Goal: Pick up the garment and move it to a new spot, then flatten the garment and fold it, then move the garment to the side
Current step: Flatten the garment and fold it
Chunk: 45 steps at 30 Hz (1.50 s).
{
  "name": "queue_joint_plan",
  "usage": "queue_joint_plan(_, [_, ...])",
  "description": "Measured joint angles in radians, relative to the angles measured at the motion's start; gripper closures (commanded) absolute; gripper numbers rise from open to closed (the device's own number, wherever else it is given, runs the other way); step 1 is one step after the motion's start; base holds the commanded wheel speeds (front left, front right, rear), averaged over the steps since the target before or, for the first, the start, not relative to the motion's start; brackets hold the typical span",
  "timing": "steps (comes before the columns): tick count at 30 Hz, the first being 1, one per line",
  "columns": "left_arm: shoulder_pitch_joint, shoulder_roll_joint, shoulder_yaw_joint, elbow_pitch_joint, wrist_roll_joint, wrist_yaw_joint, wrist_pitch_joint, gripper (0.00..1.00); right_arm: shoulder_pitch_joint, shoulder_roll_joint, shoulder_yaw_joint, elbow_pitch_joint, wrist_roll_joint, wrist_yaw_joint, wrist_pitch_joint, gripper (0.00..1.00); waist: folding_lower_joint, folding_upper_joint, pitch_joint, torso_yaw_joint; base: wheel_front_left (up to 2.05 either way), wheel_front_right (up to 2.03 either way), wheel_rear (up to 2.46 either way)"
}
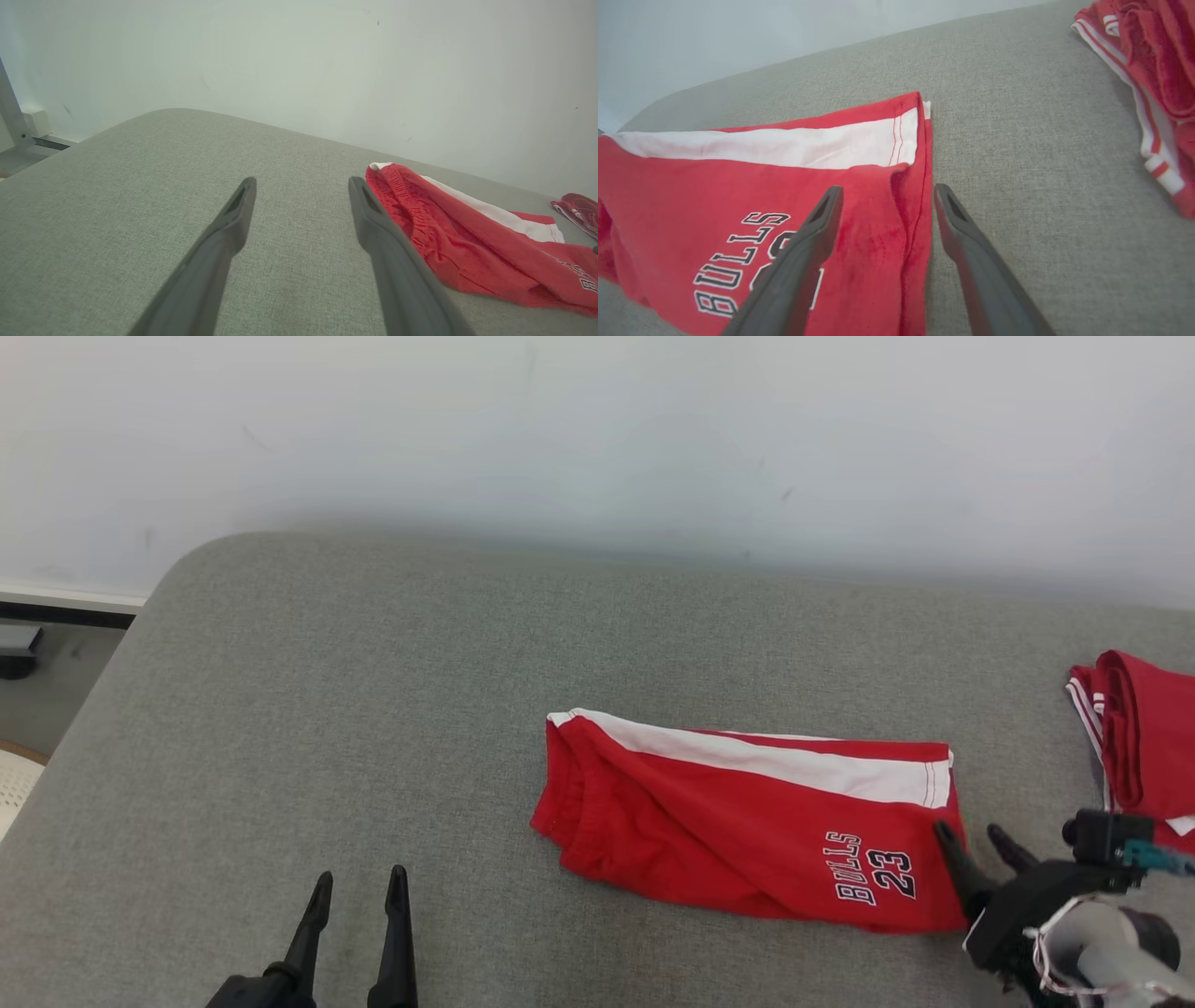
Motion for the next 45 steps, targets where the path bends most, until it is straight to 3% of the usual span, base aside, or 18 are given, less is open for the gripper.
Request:
queue_joint_plan(11, [-0.018, 0.0, -0.022, 0.003, -0.006, 0.001, 0.0, 0.0, -0.131, 0.065, -0.006, 0.234, -0.04, 0.0, 0.124, 0.0, 0.0001, 0.0, 0.026, 0.036, 0.0, 0.0, 0.0])
queue_joint_plan(21, [-0.022, 0.0, -0.021, 0.008, -0.006, 0.006, 0.0, 0.0, -0.157, 0.094, 0.0, 0.301, -0.013, 0.0, 0.191, 0.0, 0.0, -0.0001, 0.038, 0.052, 0.0, 0.0, 0.0])
queue_joint_plan(22, [-0.022, 0.0, -0.021, 0.01, -0.006, 0.006, 0.0, 0.0, -0.16, 0.095, 0.001, 0.302, -0.008, 0.0, 0.199, 0.06, 0.0, -0.0001, 0.037, 0.052, 0.0, 0.0, 0.0])
queue_joint_plan(23, [-0.022, 0.0, -0.02, 0.012, -0.006, 0.007, 0.0, 0.0, -0.16, 0.095, 0.002, 0.301, -0.004, 0.0, 0.203, 0.45, 0.0001, -0.0001, 0.036, 0.053, 0.0, 0.0, 0.0])
queue_joint_plan(24, [-0.022, 0.0, -0.019, 0.013, -0.006, 0.009, 0.0, 0.0, -0.16, 0.095, 0.003, 0.298, -0.003, 0.0, 0.202, 1.0, 0.0, -0.0001, 0.034, 0.053, 0.0, 0.0, 0.0])
queue_joint_plan(30, [-0.02, 0.0, -0.009, 0.016, -0.006, 0.008, 0.0, 0.0, -0.16, 0.091, 0.018, 0.291, 0.004, 0.0, 0.193, 1.0, 0.0001, 0.0, 0.021, 0.044, 0.0, 0.0, 0.0])
queue_joint_plan(40, [-0.004, 0.0, -0.007, 0.019, -0.008, 0.003, 0.0, 0.0, -0.165, -0.024, 0.038, 0.296, -0.007, 0.0, 0.188, 1.0, 0.0001, 0.0, -0.001, 0.029, 0.0, 0.0, 0.0])
queue_joint_plan(45, [0.007, 0.0, -0.001, 0.019, -0.009, 0.006, 0.0, 0.0, -0.166, -0.039, 0.044, 0.25, 0.005, 0.0, 0.203, 1.0, 0.0001, 0.0, -0.011, 0.013, 0.0, 0.0, 0.0])
